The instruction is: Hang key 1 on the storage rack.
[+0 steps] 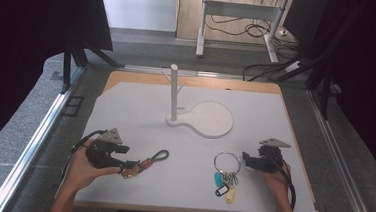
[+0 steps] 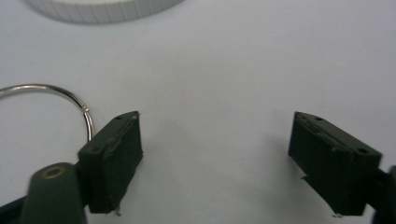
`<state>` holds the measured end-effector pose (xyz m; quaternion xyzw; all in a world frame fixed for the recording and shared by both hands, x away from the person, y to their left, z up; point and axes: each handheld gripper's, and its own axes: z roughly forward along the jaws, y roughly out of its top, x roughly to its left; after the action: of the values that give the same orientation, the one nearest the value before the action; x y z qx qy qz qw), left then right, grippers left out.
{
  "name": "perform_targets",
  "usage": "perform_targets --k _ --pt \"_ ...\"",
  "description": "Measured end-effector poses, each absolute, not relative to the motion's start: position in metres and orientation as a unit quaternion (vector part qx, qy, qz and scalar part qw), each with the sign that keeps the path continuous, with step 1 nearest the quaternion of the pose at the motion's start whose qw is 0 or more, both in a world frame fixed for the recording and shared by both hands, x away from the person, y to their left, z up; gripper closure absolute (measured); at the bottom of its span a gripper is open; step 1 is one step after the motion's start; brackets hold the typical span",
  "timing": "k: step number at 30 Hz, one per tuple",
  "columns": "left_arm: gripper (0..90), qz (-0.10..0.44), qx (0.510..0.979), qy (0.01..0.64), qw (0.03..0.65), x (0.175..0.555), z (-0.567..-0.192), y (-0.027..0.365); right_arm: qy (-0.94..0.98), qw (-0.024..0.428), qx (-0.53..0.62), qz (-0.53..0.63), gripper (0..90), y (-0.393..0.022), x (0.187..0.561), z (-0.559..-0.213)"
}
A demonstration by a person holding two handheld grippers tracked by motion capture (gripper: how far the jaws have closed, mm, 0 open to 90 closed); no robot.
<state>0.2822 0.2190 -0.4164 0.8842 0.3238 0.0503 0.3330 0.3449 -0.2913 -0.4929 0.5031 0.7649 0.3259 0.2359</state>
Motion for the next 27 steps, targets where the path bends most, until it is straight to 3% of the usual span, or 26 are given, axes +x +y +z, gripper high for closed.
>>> perform_targets --k 5,12,27 --pt "37.5 0.048 0.882 0.327 0.336 0.281 -0.417 0.222 0.749 0.233 0.481 0.392 19.8 -0.300 0.320 -0.470" --pt "37.5 0.049 0.880 0.331 0.337 0.279 -0.417 0.224 0.739 0.217 0.477 0.423 21.9 -0.317 0.296 -0.466" --pt "37.2 0.069 0.873 0.338 0.343 0.277 -0.406 0.227 0.737 0.173 0.486 0.437 28.4 -0.328 0.299 -0.468"
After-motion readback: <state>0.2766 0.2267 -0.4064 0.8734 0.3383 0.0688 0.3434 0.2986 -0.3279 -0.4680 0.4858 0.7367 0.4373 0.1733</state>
